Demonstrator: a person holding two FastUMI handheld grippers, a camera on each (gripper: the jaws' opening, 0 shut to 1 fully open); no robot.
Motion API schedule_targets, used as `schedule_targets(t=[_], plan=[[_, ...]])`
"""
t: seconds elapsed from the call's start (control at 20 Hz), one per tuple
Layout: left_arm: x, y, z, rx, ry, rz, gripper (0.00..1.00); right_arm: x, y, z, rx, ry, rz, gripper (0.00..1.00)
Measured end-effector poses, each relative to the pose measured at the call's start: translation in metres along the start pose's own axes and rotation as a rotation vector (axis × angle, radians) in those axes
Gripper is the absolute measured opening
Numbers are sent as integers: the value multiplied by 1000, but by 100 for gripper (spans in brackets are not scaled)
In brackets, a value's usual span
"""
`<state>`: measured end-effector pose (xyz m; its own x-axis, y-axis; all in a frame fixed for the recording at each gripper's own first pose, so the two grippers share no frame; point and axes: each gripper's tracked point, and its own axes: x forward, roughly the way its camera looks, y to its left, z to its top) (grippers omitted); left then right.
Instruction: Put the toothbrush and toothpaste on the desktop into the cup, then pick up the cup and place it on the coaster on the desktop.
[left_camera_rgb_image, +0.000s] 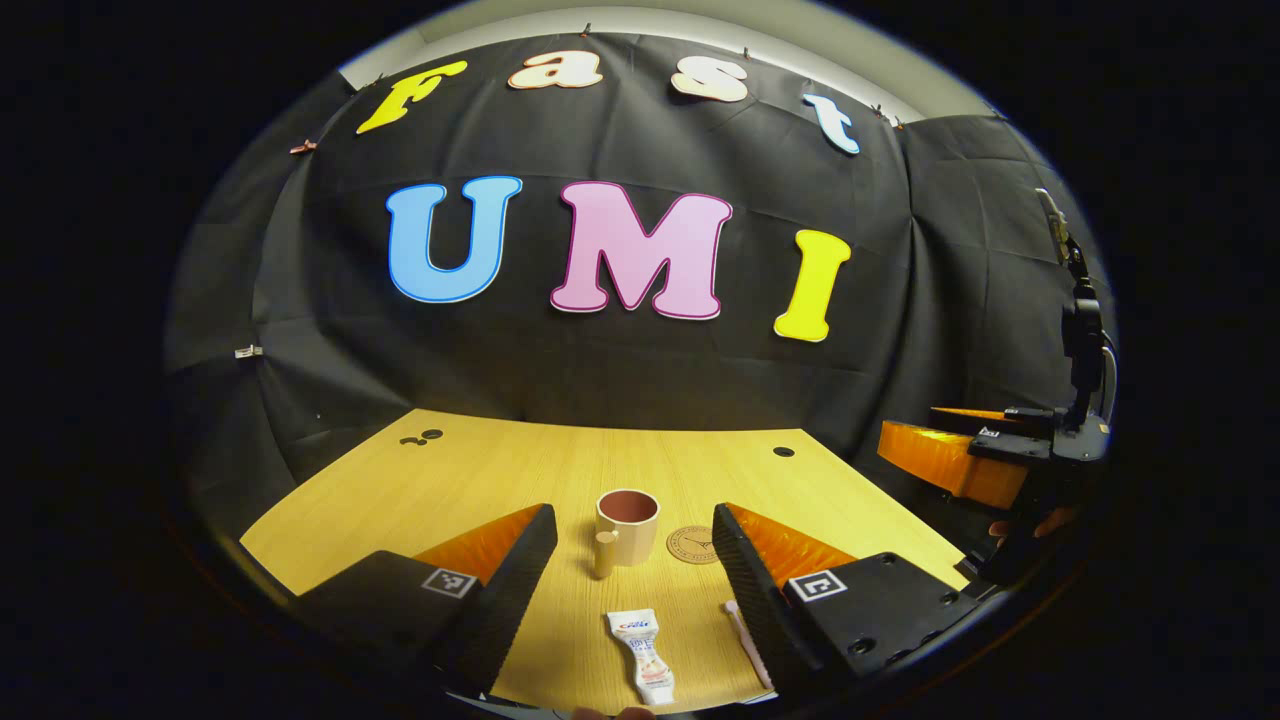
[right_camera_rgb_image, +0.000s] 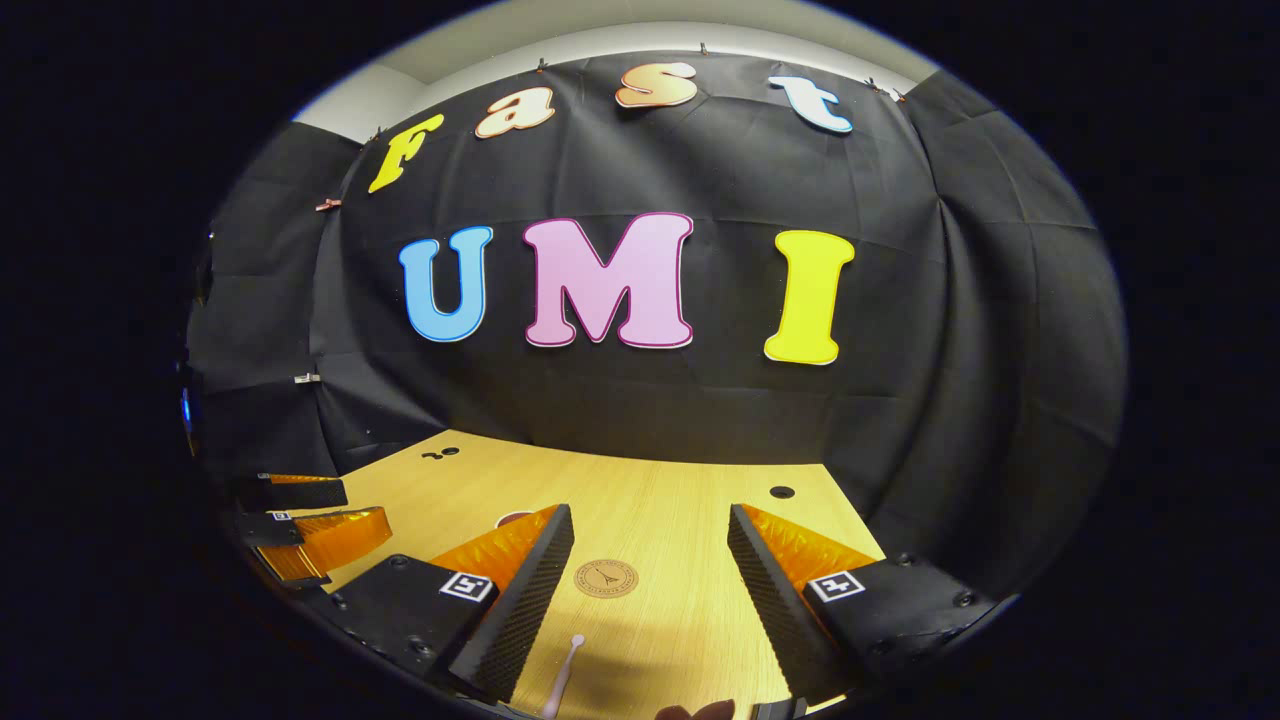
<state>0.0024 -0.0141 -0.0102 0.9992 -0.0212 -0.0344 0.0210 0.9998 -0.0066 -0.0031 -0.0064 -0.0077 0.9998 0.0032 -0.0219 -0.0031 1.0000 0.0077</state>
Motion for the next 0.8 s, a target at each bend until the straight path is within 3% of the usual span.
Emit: schedule_targets(t=[0.2,0.8], plan=[[4,-5,-10,-10,35,-13,97,-1,-3,-4,1,11,-6,97],[35,-13,-152,-46,503,66,97,-5,-32,-33,-17,105,-23,97]])
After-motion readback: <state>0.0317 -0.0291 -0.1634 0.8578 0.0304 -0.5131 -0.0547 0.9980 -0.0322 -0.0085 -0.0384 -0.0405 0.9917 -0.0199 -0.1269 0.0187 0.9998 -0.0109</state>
